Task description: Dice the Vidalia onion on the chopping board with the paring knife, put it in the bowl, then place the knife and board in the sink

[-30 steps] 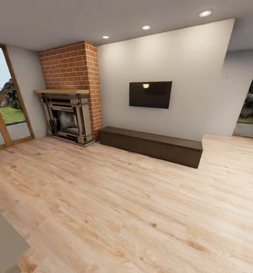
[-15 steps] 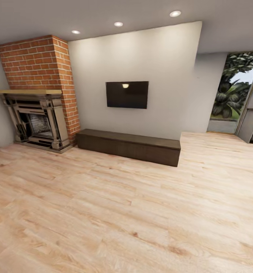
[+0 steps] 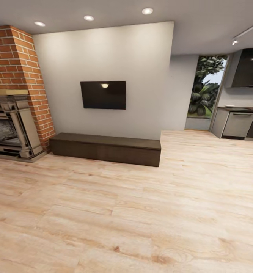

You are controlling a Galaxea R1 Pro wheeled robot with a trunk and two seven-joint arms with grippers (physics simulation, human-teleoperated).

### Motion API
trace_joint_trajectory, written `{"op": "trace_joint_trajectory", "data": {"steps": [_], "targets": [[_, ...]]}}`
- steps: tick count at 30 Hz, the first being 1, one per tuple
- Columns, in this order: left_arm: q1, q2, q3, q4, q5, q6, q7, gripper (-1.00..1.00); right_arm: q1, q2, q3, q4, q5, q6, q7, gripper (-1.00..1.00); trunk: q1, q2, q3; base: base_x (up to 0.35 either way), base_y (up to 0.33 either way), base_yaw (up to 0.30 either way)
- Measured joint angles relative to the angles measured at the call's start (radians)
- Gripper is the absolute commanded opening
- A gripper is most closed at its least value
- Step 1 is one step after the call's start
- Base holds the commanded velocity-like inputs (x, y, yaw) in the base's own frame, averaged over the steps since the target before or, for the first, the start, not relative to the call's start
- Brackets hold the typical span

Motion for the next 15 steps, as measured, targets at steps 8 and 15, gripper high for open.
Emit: {"op": "trace_joint_trajectory", "data": {"steps": [8,15], "targets": [[0.000,0.000,0.000,0.000,0.000,0.000,0.000,1.00,0.000,0.000,0.001,0.000,0.000,0.000,0.000,1.00,0.000,0.000,0.000,0.330,-0.035,-0.295],[0.000,0.000,0.000,0.000,0.000,0.000,0.000,1.00,0.000,0.000,0.001,0.000,0.000,0.000,0.000,1.00,0.000,0.000,0.000,0.341,-0.002,-0.295]]}}
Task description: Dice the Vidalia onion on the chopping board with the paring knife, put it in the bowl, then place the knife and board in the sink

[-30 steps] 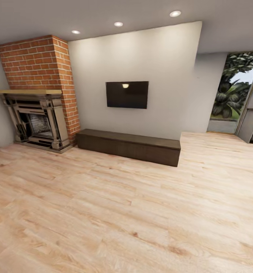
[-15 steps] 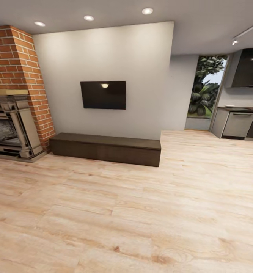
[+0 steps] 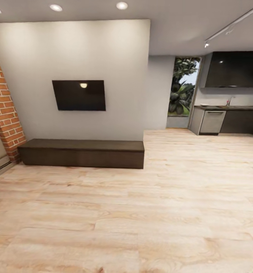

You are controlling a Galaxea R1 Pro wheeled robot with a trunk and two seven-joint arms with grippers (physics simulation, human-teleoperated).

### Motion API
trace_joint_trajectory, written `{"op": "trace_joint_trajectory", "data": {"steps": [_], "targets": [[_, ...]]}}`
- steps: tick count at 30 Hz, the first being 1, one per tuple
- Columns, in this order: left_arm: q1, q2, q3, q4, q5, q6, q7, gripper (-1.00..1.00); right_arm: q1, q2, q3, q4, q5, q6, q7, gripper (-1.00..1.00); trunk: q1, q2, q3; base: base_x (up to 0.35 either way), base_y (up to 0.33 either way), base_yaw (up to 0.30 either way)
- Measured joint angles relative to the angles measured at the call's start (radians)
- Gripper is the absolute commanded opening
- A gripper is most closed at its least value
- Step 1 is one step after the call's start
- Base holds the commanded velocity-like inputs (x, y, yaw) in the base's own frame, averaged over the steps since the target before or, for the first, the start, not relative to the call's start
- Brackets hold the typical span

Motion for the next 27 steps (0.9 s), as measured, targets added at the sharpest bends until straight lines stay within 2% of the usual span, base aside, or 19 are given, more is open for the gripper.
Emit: {"op": "trace_joint_trajectory", "data": {"steps": [27], "targets": [[0.000,0.000,0.000,0.000,0.000,0.000,0.000,1.00,0.000,0.001,0.000,0.000,0.000,-0.001,0.000,1.00,0.000,0.000,0.000,0.342,0.000,-0.295]]}}
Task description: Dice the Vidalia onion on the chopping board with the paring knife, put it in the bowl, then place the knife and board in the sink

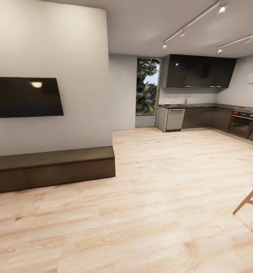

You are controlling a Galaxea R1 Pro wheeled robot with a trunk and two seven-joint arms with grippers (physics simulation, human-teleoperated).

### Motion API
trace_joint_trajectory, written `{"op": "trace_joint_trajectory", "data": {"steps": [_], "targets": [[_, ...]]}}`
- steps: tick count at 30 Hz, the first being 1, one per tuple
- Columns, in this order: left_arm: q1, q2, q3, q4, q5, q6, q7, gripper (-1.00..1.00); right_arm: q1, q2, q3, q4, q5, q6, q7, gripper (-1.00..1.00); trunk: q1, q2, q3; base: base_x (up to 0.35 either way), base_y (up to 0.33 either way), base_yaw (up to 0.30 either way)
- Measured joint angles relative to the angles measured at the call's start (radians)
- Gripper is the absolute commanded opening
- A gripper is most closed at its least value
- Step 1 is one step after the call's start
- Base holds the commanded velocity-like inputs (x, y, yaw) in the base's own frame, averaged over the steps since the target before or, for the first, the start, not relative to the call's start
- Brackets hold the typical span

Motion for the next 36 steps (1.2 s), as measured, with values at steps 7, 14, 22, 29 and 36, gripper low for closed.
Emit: {"op": "trace_joint_trajectory", "data": {"steps": [7,14,22,29,36], "targets": [[0.000,0.000,0.000,0.000,0.000,0.000,0.000,1.00,0.000,-0.001,0.000,0.000,0.000,0.000,0.000,1.00,0.000,0.000,0.000,0.342,0.000,-0.295],[0.000,0.000,0.000,0.000,0.000,0.000,0.000,1.00,0.000,-0.001,0.000,0.000,0.000,0.000,0.000,1.00,0.000,0.000,0.000,0.342,0.000,-0.295],[0.000,0.000,0.000,0.000,0.000,0.000,0.000,1.00,0.000,0.000,0.000,0.000,0.000,0.000,0.000,1.00,0.000,0.000,0.000,0.344,0.000,-0.295],[0.000,0.000,0.000,0.000,0.000,0.000,0.000,1.00,0.000,-0.001,0.000,0.000,0.000,0.000,0.000,1.00,0.000,0.000,0.000,0.344,0.000,-0.295],[0.000,0.000,0.000,0.000,0.000,0.000,0.000,1.00,0.000,0.000,0.000,-0.001,0.000,0.000,-0.002,1.00,0.000,0.000,0.000,0.344,0.000,-0.110]]}}
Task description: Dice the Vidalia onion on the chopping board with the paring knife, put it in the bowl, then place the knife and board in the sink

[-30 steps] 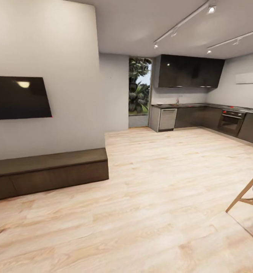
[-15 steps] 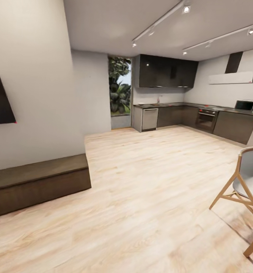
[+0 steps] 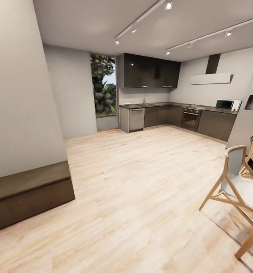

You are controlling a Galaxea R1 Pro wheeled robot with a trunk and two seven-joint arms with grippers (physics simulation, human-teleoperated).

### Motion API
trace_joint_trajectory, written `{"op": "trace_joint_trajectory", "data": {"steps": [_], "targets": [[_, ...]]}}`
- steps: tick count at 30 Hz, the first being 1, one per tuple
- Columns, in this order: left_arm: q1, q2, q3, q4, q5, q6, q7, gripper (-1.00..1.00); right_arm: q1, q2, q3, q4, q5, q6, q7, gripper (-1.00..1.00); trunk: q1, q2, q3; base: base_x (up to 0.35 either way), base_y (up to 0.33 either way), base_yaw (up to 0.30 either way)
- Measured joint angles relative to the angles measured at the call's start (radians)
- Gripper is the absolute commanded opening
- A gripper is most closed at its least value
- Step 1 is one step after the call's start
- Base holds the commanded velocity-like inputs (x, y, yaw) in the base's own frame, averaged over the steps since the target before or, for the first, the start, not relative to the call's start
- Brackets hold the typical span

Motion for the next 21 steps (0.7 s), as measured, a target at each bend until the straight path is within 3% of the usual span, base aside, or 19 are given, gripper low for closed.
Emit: {"op": "trace_joint_trajectory", "data": {"steps": [21], "targets": [[0.000,0.000,0.000,0.000,0.000,0.000,0.000,1.00,0.000,0.000,0.000,0.000,0.000,0.000,0.000,1.00,0.000,0.000,0.000,0.345,0.000,-0.001]]}}
